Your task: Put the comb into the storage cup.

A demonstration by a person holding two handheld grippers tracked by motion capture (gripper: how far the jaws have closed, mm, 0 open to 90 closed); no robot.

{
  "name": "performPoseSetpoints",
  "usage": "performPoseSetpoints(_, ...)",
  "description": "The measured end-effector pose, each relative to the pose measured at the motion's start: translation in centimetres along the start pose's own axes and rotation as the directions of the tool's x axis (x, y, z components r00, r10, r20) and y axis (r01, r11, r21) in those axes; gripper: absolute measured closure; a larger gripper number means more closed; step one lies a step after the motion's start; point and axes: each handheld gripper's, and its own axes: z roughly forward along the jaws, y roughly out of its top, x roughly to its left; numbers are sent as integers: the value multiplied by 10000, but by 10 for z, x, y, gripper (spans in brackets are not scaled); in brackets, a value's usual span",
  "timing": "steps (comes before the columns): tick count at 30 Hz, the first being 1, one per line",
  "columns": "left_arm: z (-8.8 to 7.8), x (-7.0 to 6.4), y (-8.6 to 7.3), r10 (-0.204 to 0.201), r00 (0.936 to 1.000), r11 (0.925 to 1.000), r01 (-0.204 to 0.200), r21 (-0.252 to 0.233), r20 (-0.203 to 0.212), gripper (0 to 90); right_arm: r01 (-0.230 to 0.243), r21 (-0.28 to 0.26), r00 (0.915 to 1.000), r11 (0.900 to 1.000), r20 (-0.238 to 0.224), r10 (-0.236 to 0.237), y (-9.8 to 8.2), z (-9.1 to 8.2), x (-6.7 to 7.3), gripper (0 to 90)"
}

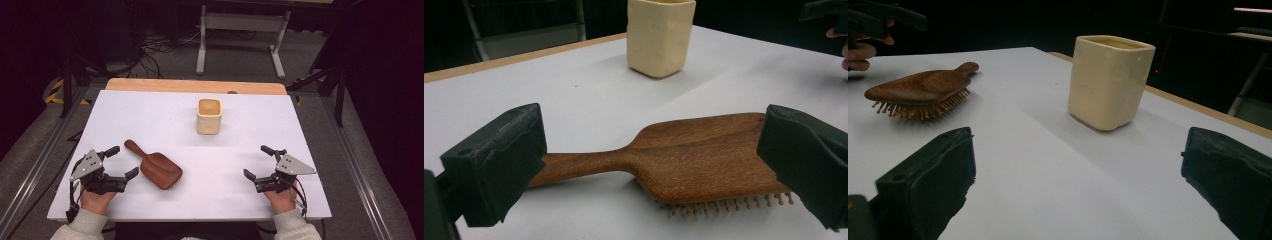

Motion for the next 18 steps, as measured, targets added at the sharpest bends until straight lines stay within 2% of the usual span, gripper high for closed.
performPoseSetpoints(6,-1,0,2,-111,9999,9999,111,63,6,1,-9,0,10000,10000,-53,9,0,0,0,17)
performPoseSetpoints(8,-1,0,5,-168,9998,9998,169,128,-108,2,-21,-10,10000,10000,-59,21,0,0,0,17)
performPoseSetpoints(12,-2,2,9,-276,9993,9995,272,171,264,11,-59,-50,10000,10000,-67,58,0,-1,0,18)
performPoseSetpoints(18,0,3,17,-119,9984,9990,95,431,557,39,-163,-192,9996,9997,-247,158,2,-2,1,20)
